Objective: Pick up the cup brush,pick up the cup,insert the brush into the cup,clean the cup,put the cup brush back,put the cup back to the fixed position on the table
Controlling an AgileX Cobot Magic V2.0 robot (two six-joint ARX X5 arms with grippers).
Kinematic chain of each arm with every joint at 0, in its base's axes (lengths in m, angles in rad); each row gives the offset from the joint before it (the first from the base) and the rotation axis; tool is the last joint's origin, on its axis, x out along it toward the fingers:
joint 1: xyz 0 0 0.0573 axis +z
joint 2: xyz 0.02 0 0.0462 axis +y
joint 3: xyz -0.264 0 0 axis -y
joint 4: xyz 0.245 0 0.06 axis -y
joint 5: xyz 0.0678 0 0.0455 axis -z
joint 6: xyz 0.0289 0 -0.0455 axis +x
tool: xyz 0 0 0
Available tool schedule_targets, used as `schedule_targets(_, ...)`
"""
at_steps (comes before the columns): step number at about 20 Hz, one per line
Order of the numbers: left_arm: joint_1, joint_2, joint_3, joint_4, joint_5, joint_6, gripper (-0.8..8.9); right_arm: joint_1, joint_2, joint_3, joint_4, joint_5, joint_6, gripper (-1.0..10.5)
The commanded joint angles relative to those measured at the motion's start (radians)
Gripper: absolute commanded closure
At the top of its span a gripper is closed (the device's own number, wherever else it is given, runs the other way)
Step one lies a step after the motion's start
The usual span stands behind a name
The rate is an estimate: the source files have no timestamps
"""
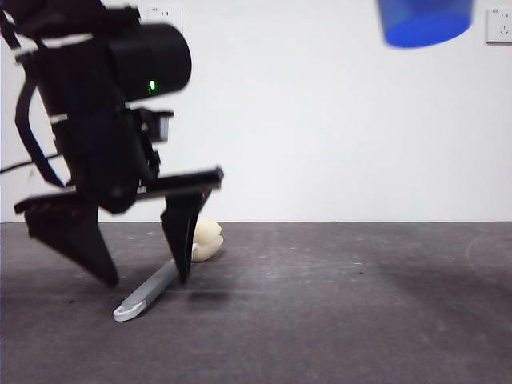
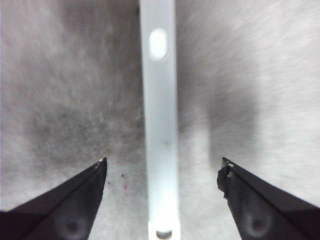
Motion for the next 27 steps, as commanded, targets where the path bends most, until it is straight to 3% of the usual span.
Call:
schedule_targets(1, 0.0, -0.071, -0.007, -0.013, -0.003, 0.052, 4.36, -0.007, 0.054, -0.034, 0.097, 0.002, 0.015, 9.6)
schedule_targets(4, 0.0, -0.199, -0.007, -0.07, -0.002, 0.102, 4.36, -0.054, 0.129, -0.135, 0.258, -0.003, 0.038, 9.6)
schedule_targets(8, 0.0, -0.41, -0.007, -0.178, 0.0, 0.171, 4.36, -0.153, 0.221, -0.261, 0.472, -0.096, 0.045, 9.6)
schedule_targets(14, 0.0, -0.631, -0.007, -0.302, 0.0, 0.208, 4.36, -0.277, 0.44, -0.326, 0.723, -0.216, 0.015, 9.6)
schedule_targets(21, 0.0, -0.687, -0.007, -0.383, -0.003, 0.223, 4.36, -0.437, 0.742, -0.326, 1.067, -0.351, -0.097, 9.6)
schedule_targets(27, 0.0, -0.686, -0.007, -0.373, -0.008, 0.224, 4.36, -0.544, 0.888, -0.326, 1.246, -0.482, -0.127, 9.6)
